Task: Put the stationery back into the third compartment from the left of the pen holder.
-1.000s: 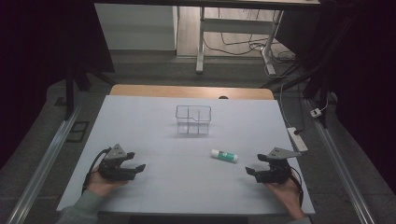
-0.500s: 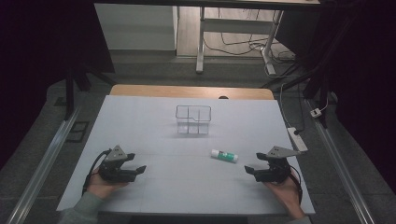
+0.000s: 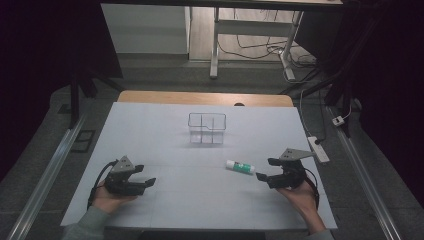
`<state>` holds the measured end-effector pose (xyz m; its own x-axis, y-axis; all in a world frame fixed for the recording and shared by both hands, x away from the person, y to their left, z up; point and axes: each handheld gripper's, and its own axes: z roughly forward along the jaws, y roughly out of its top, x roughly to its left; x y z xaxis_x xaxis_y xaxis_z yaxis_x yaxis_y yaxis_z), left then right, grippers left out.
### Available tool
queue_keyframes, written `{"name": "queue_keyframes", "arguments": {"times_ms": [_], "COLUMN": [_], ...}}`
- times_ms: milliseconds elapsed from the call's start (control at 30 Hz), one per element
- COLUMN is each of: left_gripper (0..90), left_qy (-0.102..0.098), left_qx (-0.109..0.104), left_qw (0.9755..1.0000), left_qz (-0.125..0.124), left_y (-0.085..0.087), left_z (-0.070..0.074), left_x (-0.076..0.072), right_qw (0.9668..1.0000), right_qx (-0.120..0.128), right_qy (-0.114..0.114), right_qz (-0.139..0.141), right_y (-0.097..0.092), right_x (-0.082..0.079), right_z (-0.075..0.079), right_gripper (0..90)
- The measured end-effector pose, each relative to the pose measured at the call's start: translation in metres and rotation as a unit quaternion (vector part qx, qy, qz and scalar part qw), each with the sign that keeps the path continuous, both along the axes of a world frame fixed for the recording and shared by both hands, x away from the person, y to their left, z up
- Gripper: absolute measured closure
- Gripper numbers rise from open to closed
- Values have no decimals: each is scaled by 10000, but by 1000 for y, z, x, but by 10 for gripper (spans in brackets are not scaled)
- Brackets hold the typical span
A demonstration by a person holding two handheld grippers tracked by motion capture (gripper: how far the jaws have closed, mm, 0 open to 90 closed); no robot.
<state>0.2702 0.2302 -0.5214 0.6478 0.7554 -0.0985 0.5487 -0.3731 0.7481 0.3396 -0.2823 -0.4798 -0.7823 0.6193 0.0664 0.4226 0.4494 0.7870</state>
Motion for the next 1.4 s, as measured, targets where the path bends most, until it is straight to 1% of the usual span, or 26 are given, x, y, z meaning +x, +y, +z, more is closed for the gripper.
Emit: {"name": "queue_keyframes", "arguments": {"times_ms": [33,67,167,267,367,500,633,767,900,1000,1133,1167,1267,1333,1400], "left_gripper": [288,288,289,289,289,288,288,288,287,287,287,288,288,287,287], "left_qy": [7,17,18,31,47,27,38,54,58,48,47,52,69,90,90], "left_qx": [13,22,-1,4,3,13,-3,49,50,31,15,9,18,40,56], "left_qw": [10000,10000,10000,10000,10000,10000,10000,10000,10000,10000,10000,10000,10000,9999,9999], "left_qz": [3,3,17,-2,-17,-45,-1,12,42,37,53,61,59,63,67], "left_y": [0,1,1,1,0,-1,0,0,0,1,1,1,1,1,1], "left_z": [0,-1,0,-1,-1,-1,-2,-3,-2,-2,-2,-2,-3,-4,-4], "left_x": [0,0,0,0,0,0,1,2,2,2,3,3,4,5,5], "right_qw": [10000,10000,9999,9997,9997,9994,9989,9986,9981,9975,9964,9959,9951,9945,9934], "right_qx": [-25,6,-111,-147,-125,-193,-192,-220,-242,-324,-388,-437,-475,-504,-592], "right_qy": [-13,-4,-24,11,12,25,72,130,135,184,163,162,192,227,302], "right_qz": [-5,50,100,178,231,301,414,472,556,598,741,775,849,893,932], "right_y": [2,4,12,19,26,35,42,49,56,63,75,78,87,91,95], "right_x": [1,2,8,12,16,22,30,37,42,46,51,52,56,59,63], "right_z": [2,3,7,10,12,14,17,18,20,21,23,24,26,25,23], "right_gripper": [213,213,215,216,212,213,215,218,225,225,228,228,231,234,236]}}
